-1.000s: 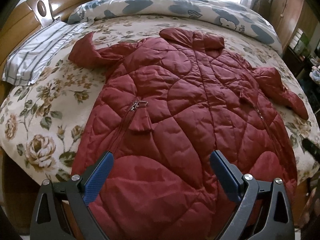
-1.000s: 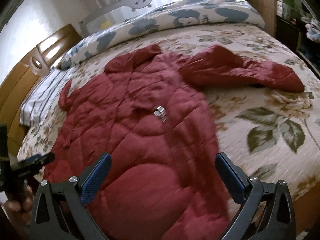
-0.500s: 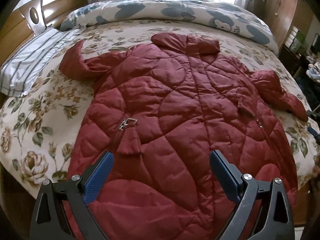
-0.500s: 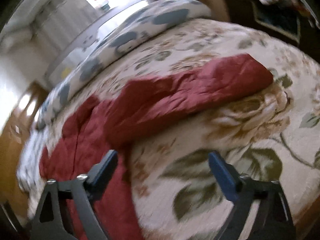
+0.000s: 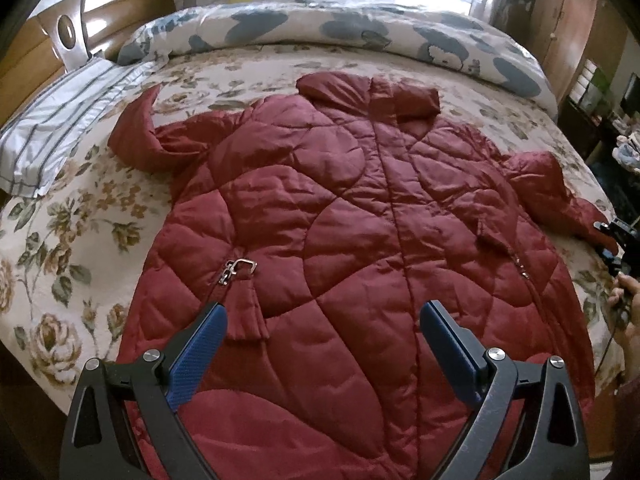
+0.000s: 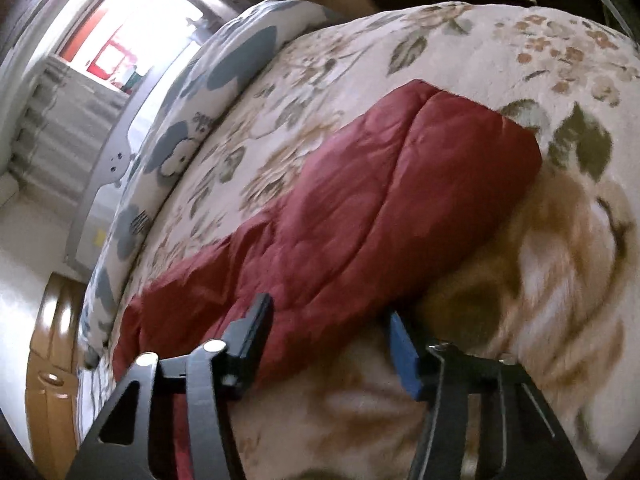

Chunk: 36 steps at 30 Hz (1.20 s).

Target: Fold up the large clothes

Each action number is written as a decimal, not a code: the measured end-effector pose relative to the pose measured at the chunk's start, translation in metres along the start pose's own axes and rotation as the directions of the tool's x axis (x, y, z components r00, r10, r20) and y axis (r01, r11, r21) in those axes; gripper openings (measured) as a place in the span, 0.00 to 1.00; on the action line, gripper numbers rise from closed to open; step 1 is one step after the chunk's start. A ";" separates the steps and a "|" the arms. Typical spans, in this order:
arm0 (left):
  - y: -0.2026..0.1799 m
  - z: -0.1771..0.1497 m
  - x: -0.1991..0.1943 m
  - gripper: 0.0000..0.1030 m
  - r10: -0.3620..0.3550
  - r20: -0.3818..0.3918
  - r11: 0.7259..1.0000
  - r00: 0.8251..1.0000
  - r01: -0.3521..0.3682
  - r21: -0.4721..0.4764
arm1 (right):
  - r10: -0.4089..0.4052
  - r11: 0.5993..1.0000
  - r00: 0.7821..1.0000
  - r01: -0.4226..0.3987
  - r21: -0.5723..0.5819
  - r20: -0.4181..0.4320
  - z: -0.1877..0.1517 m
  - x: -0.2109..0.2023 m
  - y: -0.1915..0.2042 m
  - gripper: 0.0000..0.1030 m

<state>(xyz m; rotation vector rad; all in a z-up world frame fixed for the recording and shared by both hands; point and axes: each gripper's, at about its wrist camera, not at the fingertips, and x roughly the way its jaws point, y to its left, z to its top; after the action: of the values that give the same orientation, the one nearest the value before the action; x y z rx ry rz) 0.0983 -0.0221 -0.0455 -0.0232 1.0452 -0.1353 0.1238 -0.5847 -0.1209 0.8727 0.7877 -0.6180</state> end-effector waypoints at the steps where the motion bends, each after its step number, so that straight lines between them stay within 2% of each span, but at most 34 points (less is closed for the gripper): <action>1: 0.000 0.003 0.003 0.95 0.005 -0.006 1.000 1.000 -0.005 0.003 | 0.003 1.000 1.000 -0.003 0.009 0.008 0.003 0.001 -0.002 0.40; 3: -0.001 0.005 0.006 0.95 0.017 -0.007 1.000 1.000 -0.017 0.008 | 0.012 1.000 1.000 -0.012 0.012 0.021 0.008 0.002 -0.003 0.32; 5: -0.002 0.006 0.008 0.95 0.026 -0.010 0.999 1.000 -0.025 0.020 | 0.015 1.000 0.999 -0.015 -0.017 0.032 0.010 0.000 0.003 0.16; 8: -0.005 0.006 0.011 0.95 0.036 -0.016 0.999 0.999 -0.035 0.033 | 0.042 0.996 0.998 -0.039 -0.076 0.044 0.008 -0.008 0.021 0.10; 13: -0.005 0.001 0.012 0.95 0.036 -0.021 0.999 0.999 -0.035 0.042 | 0.127 0.972 0.991 -0.114 -0.207 0.050 -0.004 -0.031 0.067 0.09; 16: -0.001 -0.001 0.010 0.94 0.039 -0.017 0.999 0.999 -0.038 0.037 | 0.179 0.939 0.983 -0.160 -0.304 0.034 -0.018 -0.044 0.105 0.09; 21: 0.016 -0.002 0.006 0.95 -0.013 -0.042 1.000 0.999 0.013 -0.013 | 0.268 0.864 0.962 -0.264 -0.428 -0.052 -0.056 -0.055 0.165 0.09; 22: 0.022 -0.002 0.004 0.95 -0.036 -0.047 0.999 0.998 0.034 -0.033 | 0.290 0.845 0.954 -0.294 -0.446 -0.079 -0.066 -0.055 0.178 0.09; 27: 0.042 0.002 -0.001 0.95 -0.054 -0.027 0.996 0.998 0.052 -0.071 | 0.346 0.769 0.917 -0.398 -0.500 -0.197 -0.116 -0.048 0.231 0.09; 33: 0.060 0.011 -0.003 0.95 -0.084 -0.001 0.992 0.996 0.084 -0.098 | 0.338 0.678 0.878 -0.477 -0.559 -0.340 -0.180 -0.020 0.288 0.09; 36: 0.067 0.016 0.000 0.95 -0.109 0.003 0.987 0.994 0.108 -0.116 | 0.312 0.649 0.864 -0.497 -0.575 -0.395 -0.209 0.000 0.308 0.09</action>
<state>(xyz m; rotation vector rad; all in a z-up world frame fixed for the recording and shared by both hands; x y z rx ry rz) 0.1188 0.0440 -0.0426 -0.1856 1.0540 -0.1732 0.2820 -0.2513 -0.0740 0.4308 0.9247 0.2133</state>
